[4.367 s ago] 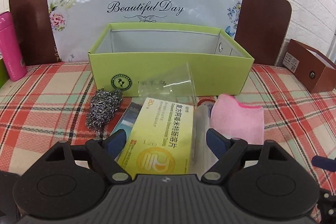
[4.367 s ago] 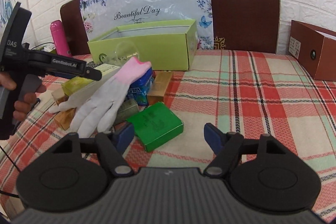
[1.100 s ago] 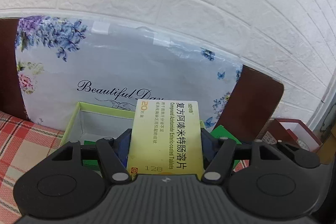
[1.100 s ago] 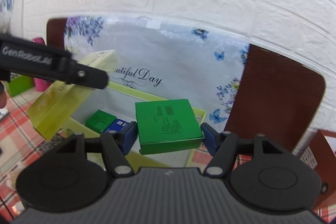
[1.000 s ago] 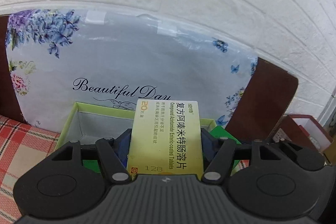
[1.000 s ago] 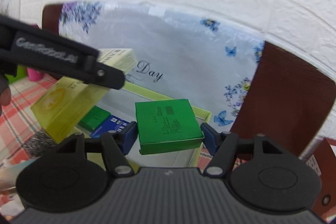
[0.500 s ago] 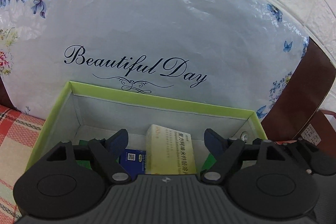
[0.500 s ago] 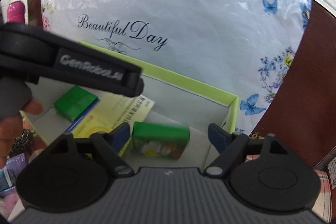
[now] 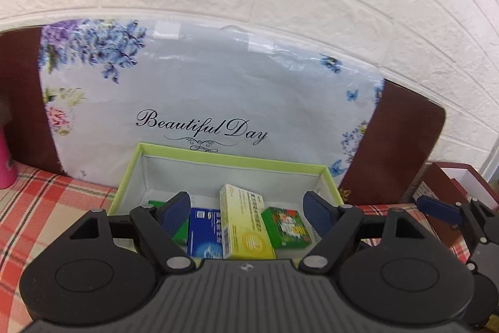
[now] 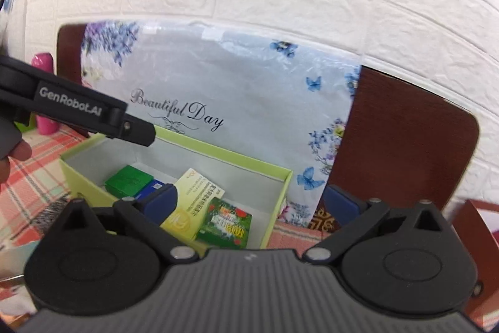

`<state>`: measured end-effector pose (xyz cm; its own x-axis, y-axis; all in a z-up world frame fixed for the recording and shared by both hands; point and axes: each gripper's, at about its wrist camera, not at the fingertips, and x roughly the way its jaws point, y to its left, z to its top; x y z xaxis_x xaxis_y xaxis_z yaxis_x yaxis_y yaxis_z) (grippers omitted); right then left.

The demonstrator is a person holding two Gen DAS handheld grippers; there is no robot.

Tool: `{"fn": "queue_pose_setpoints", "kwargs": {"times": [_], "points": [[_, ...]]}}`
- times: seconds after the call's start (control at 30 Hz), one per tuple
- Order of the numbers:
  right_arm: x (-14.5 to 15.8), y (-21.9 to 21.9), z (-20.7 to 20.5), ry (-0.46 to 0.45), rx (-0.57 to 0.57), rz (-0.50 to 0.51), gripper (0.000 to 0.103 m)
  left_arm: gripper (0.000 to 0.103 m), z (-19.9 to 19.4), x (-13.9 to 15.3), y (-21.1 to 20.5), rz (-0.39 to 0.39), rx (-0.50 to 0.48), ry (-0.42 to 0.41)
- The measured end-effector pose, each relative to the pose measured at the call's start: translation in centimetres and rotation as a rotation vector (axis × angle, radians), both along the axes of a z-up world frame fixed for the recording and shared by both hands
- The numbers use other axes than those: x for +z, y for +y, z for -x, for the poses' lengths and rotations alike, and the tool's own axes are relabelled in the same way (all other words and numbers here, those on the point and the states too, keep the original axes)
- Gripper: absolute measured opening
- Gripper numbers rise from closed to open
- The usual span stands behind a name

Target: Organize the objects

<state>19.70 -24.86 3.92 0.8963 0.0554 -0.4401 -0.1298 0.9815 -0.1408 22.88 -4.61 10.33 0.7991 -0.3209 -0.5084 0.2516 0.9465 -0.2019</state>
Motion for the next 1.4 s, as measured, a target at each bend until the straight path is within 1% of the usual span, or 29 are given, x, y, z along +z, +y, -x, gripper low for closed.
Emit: {"fn": "queue_pose_setpoints", "kwargs": {"times": [0.13, 0.23, 0.4, 0.47, 0.53, 0.6, 0.63, 0.67, 0.7, 0.73, 0.77, 0.8, 0.9, 1.03, 1.1, 1.17, 1.27, 1.3, 1.33, 1.37, 1.4], "points": [[0.7, 0.2, 4.9, -0.016, 0.018, -0.037, 0.103, 0.082, 4.2, -0.6, 0.2, -0.021, 0.011, -0.027], [0.0, 0.6, 8.3, -0.012, 0.034, -0.06, 0.103, 0.083, 6.9, -1.9, 0.9, -0.02, 0.024, -0.012], [-3.4, 2.2, 12.2, 0.056, 0.057, -0.084, 0.103, 0.082, 10.7, -4.7, 2.9, -0.007, 0.055, 0.044], [-4.9, 3.0, 13.0, 0.092, 0.052, -0.086, 0.103, 0.082, 12.2, -5.7, 3.8, -0.009, 0.065, 0.062], [-6.3, 3.6, 13.5, 0.131, 0.055, -0.099, 0.098, 0.082, 13.2, -6.3, 4.5, -0.01, 0.065, 0.08], [-7.4, 4.1, 13.6, 0.167, 0.072, -0.129, 0.081, 0.082, 14.0, -6.7, 5.1, -0.005, 0.071, 0.093], [-7.9, 4.2, 13.5, 0.189, 0.076, -0.146, 0.075, 0.082, 14.3, -6.8, 5.3, 0.0, 0.073, 0.096], [-8.3, 4.3, 13.3, 0.209, 0.081, -0.168, 0.054, 0.082, 14.5, -6.9, 5.4, 0.004, 0.073, 0.1], [-8.4, 4.4, 13.2, 0.228, 0.088, -0.187, 0.017, 0.082, 14.6, -6.9, 5.5, 0.006, 0.072, 0.1], [-8.5, 4.3, 13.2, 0.25, 0.101, -0.217, 0.008, 0.083, 14.8, -6.8, 5.5, 0.009, 0.067, 0.098], [-8.3, 4.3, 13.5, 0.251, 0.109, -0.239, 0.007, 0.083, 14.9, -6.8, 5.4, 0.01, 0.061, 0.094], [-7.9, 4.2, 14.0, 0.236, 0.117, -0.239, 0.006, 0.083, 15.0, -6.8, 5.3, 0.01, 0.054, 0.09], [-6.2, 3.0, 15.7, 0.165, 0.117, -0.248, 0.005, 0.083, 15.0, -6.9, 4.6, 0.007, 0.03, 0.091], [-4.5, -0.5, 17.8, 0.117, 0.051, -0.26, 0.005, 0.083, 14.8, -7.6, 3.6, 0.001, -0.005, 0.106], [-4.6, -2.3, 18.7, 0.129, 0.002, -0.255, 0.005, 0.083, 14.6, -8.2, 3.1, -0.009, -0.009, 0.121], [-5.4, -3.7, 19.3, 0.162, -0.065, -0.234, 0.005, 0.083, 14.2, -8.9, 2.8, -0.018, -0.009, 0.141], [-6.7, -4.8, 19.8, 0.201, -0.133, -0.205, 0.009, 0.083, 14.0, -9.5, 2.5, -0.037, -0.008, 0.166], [-7.0, -5.0, 19.9, 0.201, -0.155, -0.209, 0.015, 0.083, 14.1, -9.6, 2.4, -0.037, -0.015, 0.17], [-7.2, -5.1, 20.0, 0.204, -0.16, -0.212, 0.024, 0.083, 14.2, -9.5, 2.2, -0.034, -0.027, 0.17], [-7.3, -5.1, 20.1, 0.203, -0.163, -0.214, 0.044, 0.083, 14.4, -9.4, 2.1, -0.03, -0.039, 0.163], [-7.4, -4.9, 20.1, 0.192, -0.171, -0.209, 0.061, 0.083, 14.5, -9.3, 2.0, -0.029, -0.049, 0.157]]}}
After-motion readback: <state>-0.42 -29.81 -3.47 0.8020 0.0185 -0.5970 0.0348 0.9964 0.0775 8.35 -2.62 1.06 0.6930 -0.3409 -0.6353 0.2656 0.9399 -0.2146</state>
